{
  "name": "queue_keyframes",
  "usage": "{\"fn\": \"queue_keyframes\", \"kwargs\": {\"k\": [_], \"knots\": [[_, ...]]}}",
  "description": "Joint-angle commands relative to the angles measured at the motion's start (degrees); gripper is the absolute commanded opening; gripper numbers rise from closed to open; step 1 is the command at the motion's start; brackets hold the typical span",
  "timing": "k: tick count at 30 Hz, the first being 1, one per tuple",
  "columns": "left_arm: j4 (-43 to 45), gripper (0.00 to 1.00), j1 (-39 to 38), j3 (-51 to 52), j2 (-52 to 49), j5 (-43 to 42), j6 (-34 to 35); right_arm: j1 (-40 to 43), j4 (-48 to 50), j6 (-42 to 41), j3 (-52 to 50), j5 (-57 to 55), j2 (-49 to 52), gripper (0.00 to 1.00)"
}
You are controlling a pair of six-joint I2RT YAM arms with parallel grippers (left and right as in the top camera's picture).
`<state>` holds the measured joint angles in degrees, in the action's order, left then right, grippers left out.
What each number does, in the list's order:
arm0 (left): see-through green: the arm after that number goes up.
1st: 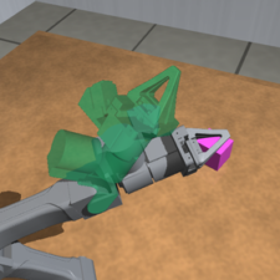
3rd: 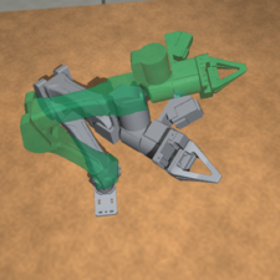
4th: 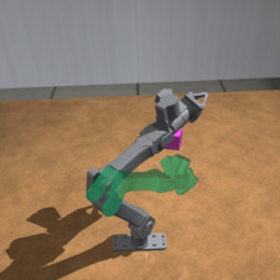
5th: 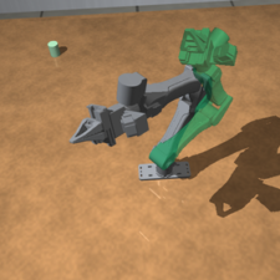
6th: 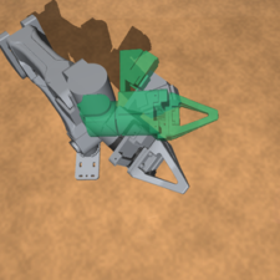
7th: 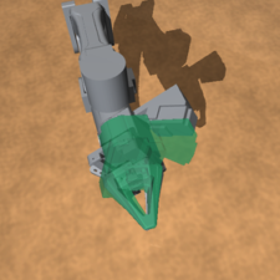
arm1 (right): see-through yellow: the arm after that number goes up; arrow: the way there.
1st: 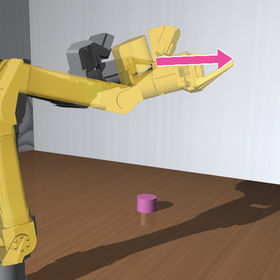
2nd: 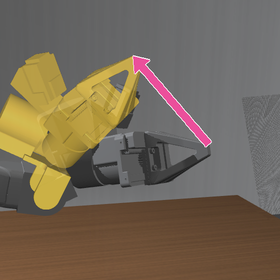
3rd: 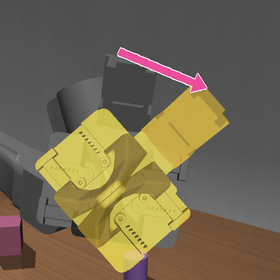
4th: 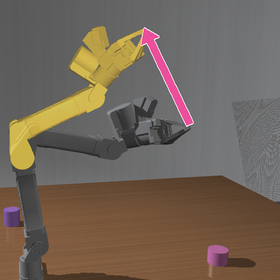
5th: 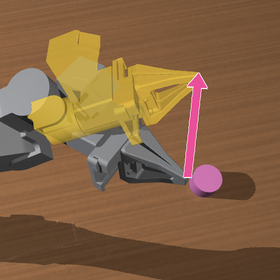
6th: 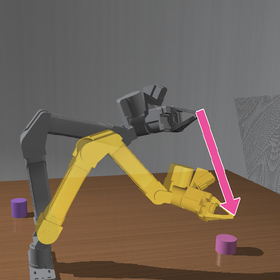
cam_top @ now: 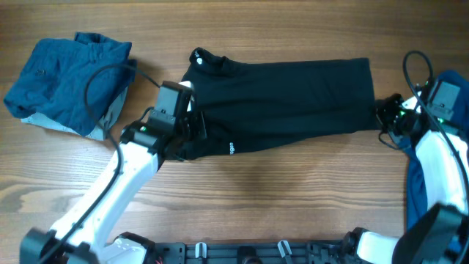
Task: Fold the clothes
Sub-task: 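Lift the bottom hem with both grippers and fold it up toward the collar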
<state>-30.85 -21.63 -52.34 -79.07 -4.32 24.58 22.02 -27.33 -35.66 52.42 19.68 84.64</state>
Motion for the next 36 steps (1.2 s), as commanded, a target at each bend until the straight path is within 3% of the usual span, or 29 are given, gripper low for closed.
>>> {"fn": "queue_keyframes", "kwargs": {"k": [1,8,9,10,11,12,15,21,22,25,27,28,31,36], "knots": [[2.4,0.04,0.4,-0.5,-4.0,3.9,-2.1,-0.2,8.1,-2.4,0.5,10.5,6.5,0.04],[3.3,0.1,0.7,-0.5,-6.1,12.0,-1.8,-2.3,19.2,2.0,0.5,13.5,11.8,0.09],[3.3,0.19,0.8,-0.5,-6.1,12.1,-1.9,-2.4,20.2,3.6,0.5,14.0,11.7,0.18],[3.2,0.47,1.1,-0.5,-6.1,12.1,-1.9,-2.3,21.3,5.8,0.5,15.0,11.7,0.44],[3.0,0.89,1.3,-0.5,-6.0,11.9,-1.9,-1.9,21.5,7.3,0.5,15.5,11.4,0.54],[2.5,0.98,1.4,-0.7,-5.6,11.9,-1.9,-1.3,21.2,7.3,0.5,15.6,11.0,0.59],[-0.8,1.0,1.6,-2.0,-3.3,11.9,-1.9,1.0,18.9,7.0,0.5,16.7,8.9,0.63],[-3.9,0.97,1.5,-3.0,2.8,8.2,-1.9,1.7,9.8,7.8,0.5,17.2,5.4,0.65],[-4.2,0.91,1.5,-3.0,3.0,7.2,-1.9,1.4,8.3,9.0,0.5,17.6,5.2,0.63],[-5.7,0.54,1.5,-3.0,2.1,3.3,-1.9,-0.7,3.3,14.6,0.5,17.7,5.1,0.6],[-6.5,0.52,1.5,-3.0,0.5,0.7,-1.9,-2.4,0.5,17.6,0.5,17.7,5.1,0.58],[-6.8,0.45,1.5,-3.0,-0.5,-0.3,-1.9,-3.5,-0.8,18.1,0.5,17.6,5.1,0.56],[-7.1,0.04,1.5,-3.0,-4.2,-1.2,-1.9,-7.5,-3.1,19.6,0.5,15.9,5.1,0.44],[-0.3,0.04,1.6,-3.0,-7.2,-2.3,-1.9,-10.6,0.5,19.2,0.5,13.2,5.1,0.19]]}}
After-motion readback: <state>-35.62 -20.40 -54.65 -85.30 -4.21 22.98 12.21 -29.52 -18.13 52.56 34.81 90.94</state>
